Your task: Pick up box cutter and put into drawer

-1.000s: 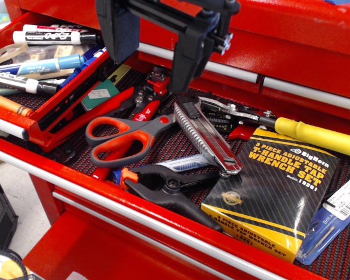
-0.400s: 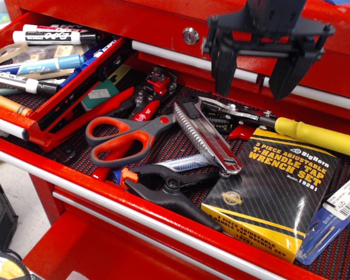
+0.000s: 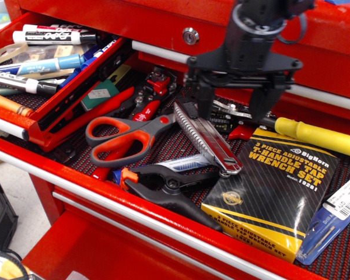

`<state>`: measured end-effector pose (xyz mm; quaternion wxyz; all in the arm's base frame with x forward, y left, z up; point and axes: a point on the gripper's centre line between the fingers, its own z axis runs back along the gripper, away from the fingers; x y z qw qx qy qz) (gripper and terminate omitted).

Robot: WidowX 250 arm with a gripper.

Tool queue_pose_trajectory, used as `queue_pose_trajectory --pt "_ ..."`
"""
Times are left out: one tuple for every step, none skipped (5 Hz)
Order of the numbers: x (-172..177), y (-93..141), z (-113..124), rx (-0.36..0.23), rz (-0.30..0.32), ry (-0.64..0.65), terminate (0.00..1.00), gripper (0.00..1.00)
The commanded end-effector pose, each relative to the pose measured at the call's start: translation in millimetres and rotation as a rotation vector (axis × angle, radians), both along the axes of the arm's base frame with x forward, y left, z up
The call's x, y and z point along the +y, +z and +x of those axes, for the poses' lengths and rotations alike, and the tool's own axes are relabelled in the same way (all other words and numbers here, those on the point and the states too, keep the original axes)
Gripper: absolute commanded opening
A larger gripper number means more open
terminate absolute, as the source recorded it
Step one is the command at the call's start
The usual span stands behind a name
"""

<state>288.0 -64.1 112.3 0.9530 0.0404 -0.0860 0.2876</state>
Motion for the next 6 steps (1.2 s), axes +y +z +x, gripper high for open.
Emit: queue_pose_trajectory --pt "13 -15 17 -0.040 -0.060 -0.067 0.00 1.00" --pt "21 -28 20 -0.011 -0.144 -0.080 0.00 1.00" --pt "32 -32 15 0.003 -0.135 -0.092 0.00 1.00" --pt "39 -35 15 0.004 -0.131 -0.105 0.00 1.00" --pt "41 -51 18 -0.043 -0.141 -0.113 0.00 1.00" --pt "38 -65 24 -0.082 -0.170 -0.119 0.00 1.00"
